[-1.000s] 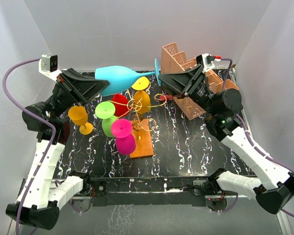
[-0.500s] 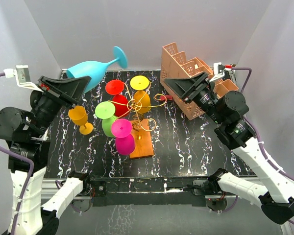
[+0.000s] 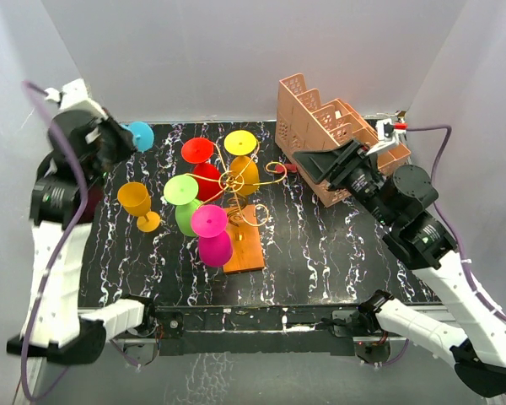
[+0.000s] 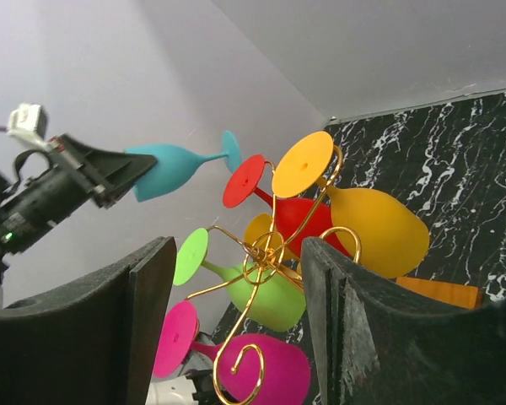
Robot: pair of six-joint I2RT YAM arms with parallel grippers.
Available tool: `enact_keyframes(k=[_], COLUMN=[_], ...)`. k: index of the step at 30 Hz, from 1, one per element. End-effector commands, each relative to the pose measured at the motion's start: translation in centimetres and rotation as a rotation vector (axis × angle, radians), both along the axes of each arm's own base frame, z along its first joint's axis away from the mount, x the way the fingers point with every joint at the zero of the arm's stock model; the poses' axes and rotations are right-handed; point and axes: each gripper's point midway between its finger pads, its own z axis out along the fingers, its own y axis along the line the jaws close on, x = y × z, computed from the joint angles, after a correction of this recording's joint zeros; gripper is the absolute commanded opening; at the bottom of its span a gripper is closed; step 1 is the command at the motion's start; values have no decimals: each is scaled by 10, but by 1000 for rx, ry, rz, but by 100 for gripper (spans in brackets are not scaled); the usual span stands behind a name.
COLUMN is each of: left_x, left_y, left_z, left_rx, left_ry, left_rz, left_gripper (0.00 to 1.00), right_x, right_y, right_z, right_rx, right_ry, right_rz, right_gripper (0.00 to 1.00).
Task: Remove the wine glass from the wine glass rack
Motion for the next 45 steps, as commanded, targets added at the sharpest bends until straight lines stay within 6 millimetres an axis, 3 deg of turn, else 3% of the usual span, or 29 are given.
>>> enact_keyframes(k=[1, 6, 13, 21, 28, 30, 32, 33, 36, 40, 45], left_x=[23, 59, 101, 128, 142, 143, 146, 147, 149, 147, 145], left_y=[10, 22, 40, 47, 50, 50, 49, 48, 48, 48, 44], left_z=[-34, -65, -125, -187, -222, -232, -242, -244, -250, -262, -276], left_rx=[138, 205, 144, 179, 199, 198, 192, 190, 190, 193, 182], left_ry=[162, 255, 414, 556, 630, 654, 676, 679, 695, 733, 769], left_rz=[30, 73, 23, 24, 26, 23, 13, 12, 9, 3, -19], left_gripper=[0, 0, 0, 0, 0, 0, 0, 0, 0, 0, 0], right_x=[-8, -13, -16, -14, -12, -8, -3, 1, 17, 35, 42], right_y=[-18, -25, -38, -30, -22, -21, -23, -25, -41, -74, -96], right_z=[14, 9, 2, -8, -20, -28, -39, -44, -60, -67, -54], right_rx=[-20, -44, -74, -86, -141, -184, -243, -270, -360, -423, -346], right_ry=[-58, -53, -47, -21, 7, 24, 47, 60, 129, 220, 238], right_rz=[-57, -75, -121, -94, -59, -61, -76, -96, -204, -416, -572], right_gripper=[66, 66, 68, 69, 71, 73, 83, 92, 98, 98, 98])
